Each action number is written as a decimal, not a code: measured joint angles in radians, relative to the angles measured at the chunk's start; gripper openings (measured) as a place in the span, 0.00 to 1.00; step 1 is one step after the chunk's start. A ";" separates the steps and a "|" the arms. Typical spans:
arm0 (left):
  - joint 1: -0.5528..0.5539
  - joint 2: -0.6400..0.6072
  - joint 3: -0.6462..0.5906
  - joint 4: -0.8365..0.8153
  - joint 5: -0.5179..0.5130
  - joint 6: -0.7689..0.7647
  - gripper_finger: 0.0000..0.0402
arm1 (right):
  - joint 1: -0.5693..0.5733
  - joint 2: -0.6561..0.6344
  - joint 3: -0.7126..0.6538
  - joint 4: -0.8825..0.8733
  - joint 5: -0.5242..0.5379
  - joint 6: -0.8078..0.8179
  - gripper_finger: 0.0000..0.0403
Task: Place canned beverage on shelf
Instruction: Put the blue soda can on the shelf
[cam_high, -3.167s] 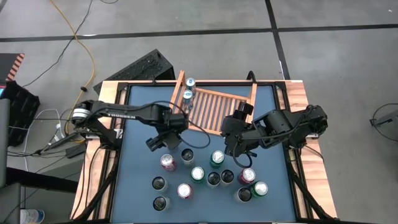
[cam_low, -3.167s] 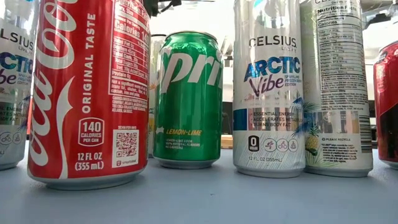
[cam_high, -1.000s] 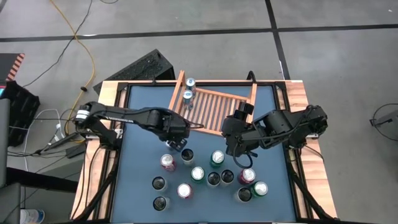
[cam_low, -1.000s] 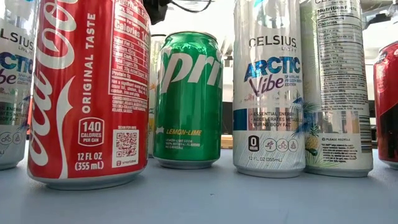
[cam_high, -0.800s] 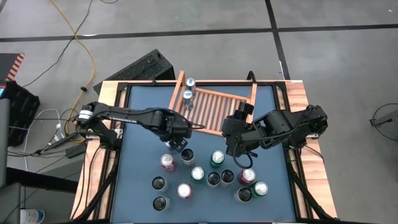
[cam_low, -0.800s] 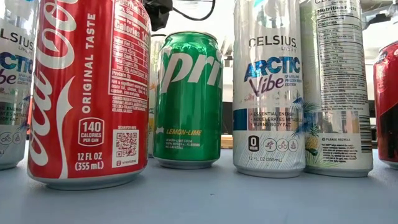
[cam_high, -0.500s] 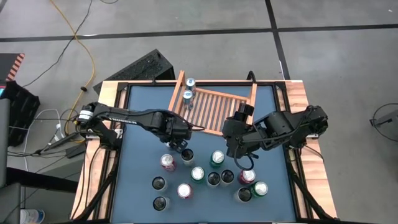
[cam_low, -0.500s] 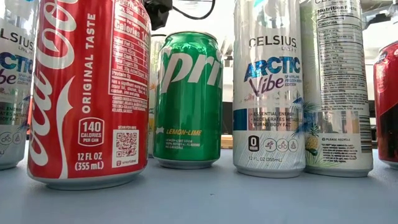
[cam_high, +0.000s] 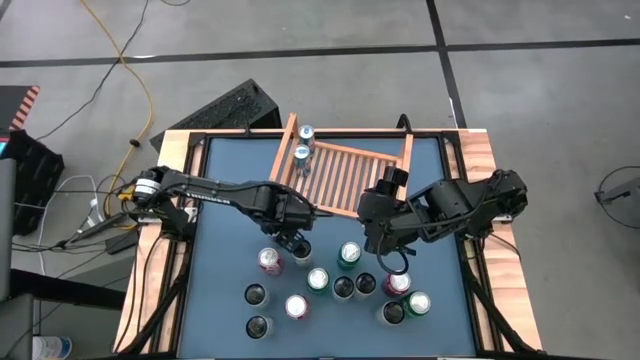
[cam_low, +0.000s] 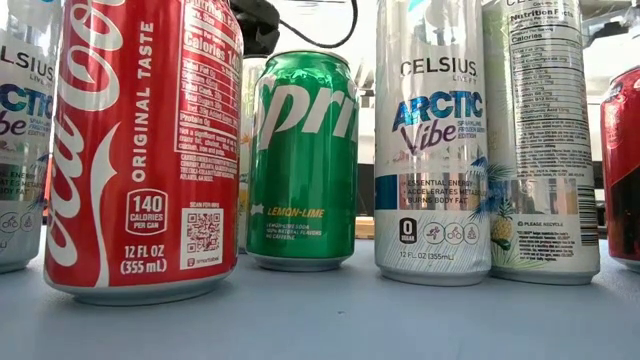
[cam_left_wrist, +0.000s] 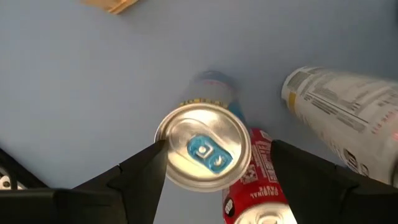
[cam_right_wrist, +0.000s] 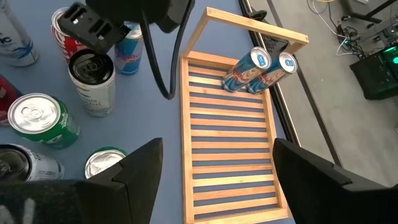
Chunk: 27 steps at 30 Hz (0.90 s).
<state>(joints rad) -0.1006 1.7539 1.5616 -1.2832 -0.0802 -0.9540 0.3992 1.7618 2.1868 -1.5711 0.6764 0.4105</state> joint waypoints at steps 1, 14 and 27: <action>-0.001 0.001 0.000 0.000 -0.001 0.006 0.68 | 0.000 0.000 0.000 0.000 0.000 0.000 0.72; 0.002 -0.006 0.000 0.000 -0.015 0.013 0.68 | 0.010 0.000 0.000 0.000 0.000 0.007 0.72; -0.004 -0.019 0.020 -0.062 -0.077 0.017 0.68 | 0.009 0.000 0.000 0.000 0.000 0.007 0.72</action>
<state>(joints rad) -0.1047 1.7344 1.5819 -1.3448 -0.1572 -0.9365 0.4084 1.7618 2.1864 -1.5709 0.6766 0.4177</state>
